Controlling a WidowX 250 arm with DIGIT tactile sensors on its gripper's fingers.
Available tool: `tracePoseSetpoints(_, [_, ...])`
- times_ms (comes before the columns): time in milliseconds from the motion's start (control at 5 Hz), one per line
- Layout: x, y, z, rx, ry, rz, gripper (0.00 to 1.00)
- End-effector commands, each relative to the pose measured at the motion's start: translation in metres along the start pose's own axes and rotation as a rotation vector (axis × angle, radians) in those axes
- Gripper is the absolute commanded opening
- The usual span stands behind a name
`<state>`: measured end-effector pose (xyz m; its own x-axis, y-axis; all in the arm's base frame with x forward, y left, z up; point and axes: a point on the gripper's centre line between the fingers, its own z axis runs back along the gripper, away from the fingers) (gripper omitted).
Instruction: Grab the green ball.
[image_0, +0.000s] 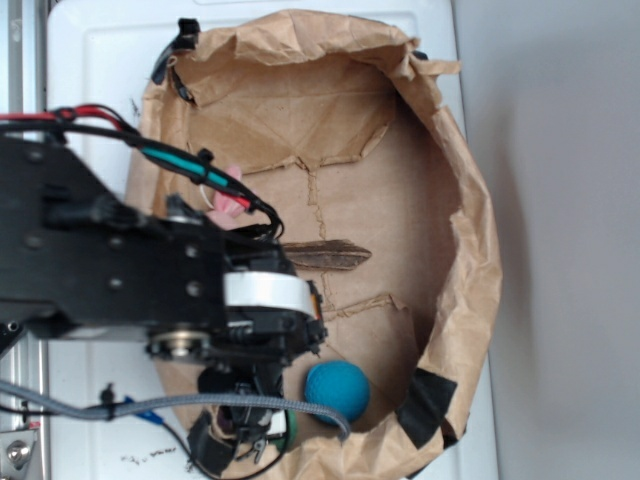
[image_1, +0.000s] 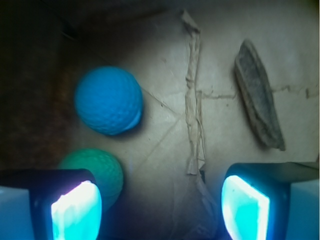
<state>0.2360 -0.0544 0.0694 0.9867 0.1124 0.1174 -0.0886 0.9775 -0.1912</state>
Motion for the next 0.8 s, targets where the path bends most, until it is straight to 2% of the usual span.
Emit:
tracePoseSetpoints(0, [0.024, -0.013, 0.003, -0.051, 0.038, -0.015, 1.0])
tracePoseSetpoints(200, [0.02, -0.015, 0.003, -0.088, 0.087, -0.023, 1.0])
tracePoseSetpoints(400, [0.012, -0.018, 0.005, -0.089, 0.13, -0.027, 1.0])
tracePoseSetpoints(600, [0.006, -0.019, 0.007, -0.107, 0.141, -0.02, 1.0])
